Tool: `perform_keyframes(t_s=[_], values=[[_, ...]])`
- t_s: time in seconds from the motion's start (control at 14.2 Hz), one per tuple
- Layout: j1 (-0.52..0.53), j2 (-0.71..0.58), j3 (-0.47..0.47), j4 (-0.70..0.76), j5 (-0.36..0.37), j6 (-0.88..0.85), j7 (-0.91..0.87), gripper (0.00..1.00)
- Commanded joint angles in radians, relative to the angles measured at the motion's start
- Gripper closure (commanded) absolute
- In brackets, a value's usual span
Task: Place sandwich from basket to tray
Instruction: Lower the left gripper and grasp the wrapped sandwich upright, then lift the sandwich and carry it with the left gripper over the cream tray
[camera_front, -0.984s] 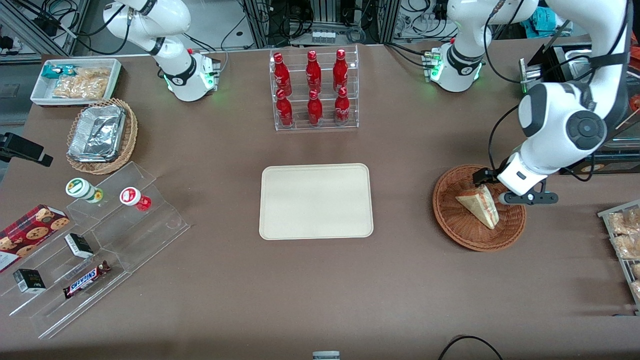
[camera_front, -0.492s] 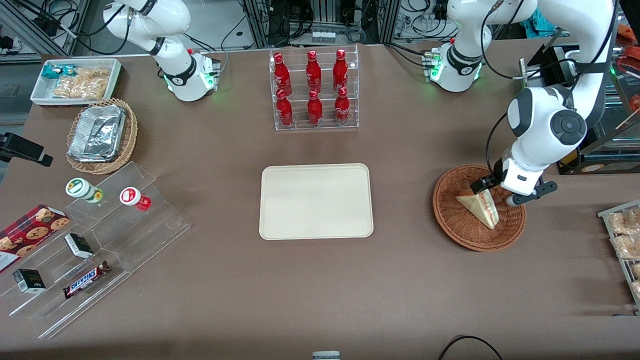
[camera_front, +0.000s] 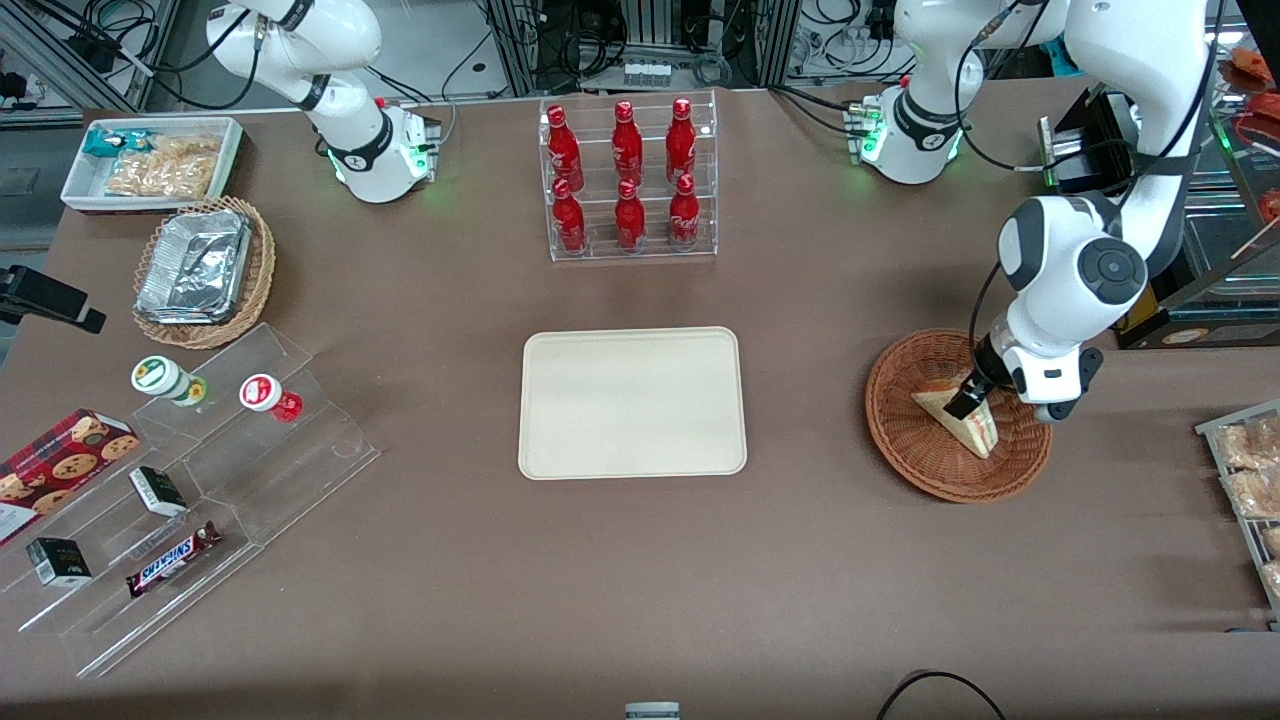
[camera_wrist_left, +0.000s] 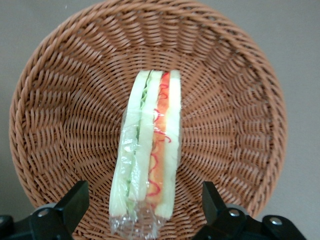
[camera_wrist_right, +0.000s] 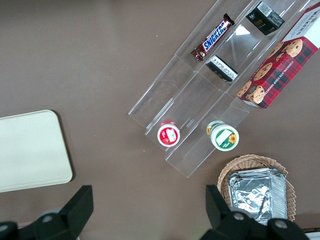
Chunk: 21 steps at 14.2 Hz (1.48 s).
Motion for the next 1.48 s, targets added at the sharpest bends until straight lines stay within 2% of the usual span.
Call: perform_keyframes(t_s=[0.0,0.07,0.21,0.28,0.35,0.56,0.84,0.98,1.12,1.27,1.41], values=[[-0.001,0.037,-0.002,0.001,0.000,0.034,-0.044,0.06],[-0.001,0.043,-0.002,-0.001,-0.002,0.043,-0.059,0.25],[0.000,0.049,-0.002,-0.002,0.000,0.040,-0.076,0.77],[0.000,0.045,-0.002,0.001,0.001,0.034,-0.073,0.88],[-0.001,0.037,-0.002,0.005,0.001,0.033,-0.073,0.92],[-0.015,-0.015,-0.008,0.031,0.009,-0.045,-0.058,0.95],[-0.119,-0.020,-0.012,0.235,0.009,-0.378,0.037,0.98],[-0.163,0.002,-0.038,0.289,0.008,-0.409,0.170,0.98],[-0.252,0.058,-0.045,0.343,0.006,-0.402,0.337,0.95],[-0.329,0.130,-0.045,0.438,0.003,-0.408,0.317,0.95],[-0.407,0.198,-0.045,0.520,-0.006,-0.408,0.301,0.99]])
